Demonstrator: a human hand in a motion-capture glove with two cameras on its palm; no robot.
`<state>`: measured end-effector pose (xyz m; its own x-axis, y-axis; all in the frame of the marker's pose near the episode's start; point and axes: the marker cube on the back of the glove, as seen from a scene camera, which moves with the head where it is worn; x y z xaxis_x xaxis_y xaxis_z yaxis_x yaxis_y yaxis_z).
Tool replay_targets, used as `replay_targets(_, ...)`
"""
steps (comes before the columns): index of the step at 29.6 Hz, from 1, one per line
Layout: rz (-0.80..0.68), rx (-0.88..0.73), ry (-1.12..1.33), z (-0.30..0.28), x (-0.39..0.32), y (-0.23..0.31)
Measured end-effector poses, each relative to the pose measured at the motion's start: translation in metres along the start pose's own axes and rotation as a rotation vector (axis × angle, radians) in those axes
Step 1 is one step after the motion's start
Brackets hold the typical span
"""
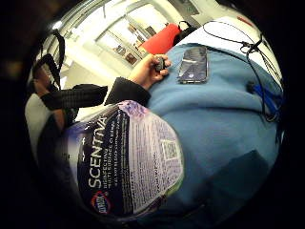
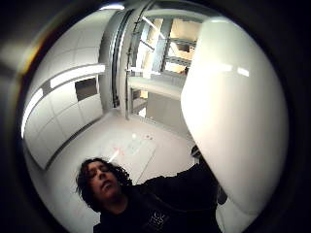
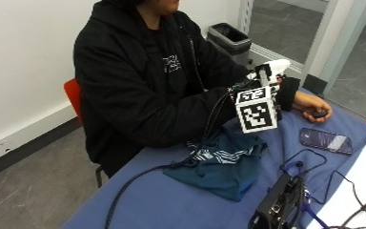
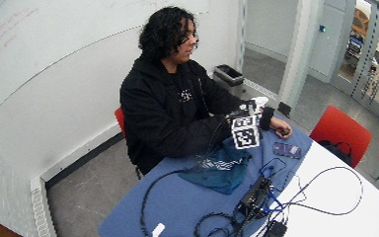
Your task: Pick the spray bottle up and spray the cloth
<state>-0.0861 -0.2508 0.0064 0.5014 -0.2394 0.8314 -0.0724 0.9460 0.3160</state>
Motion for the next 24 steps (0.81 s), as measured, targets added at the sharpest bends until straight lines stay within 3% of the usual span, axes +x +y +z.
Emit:
replay_targets(11,-0.027,0.022,0.003,0.000,0.002,0.002)
replay_targets(17,0.031,-0.068,-0.036,-0.006,0.005,0.004)
replay_targets(24,0.095,-0.187,0.190,-0.040,0.003,0.028)
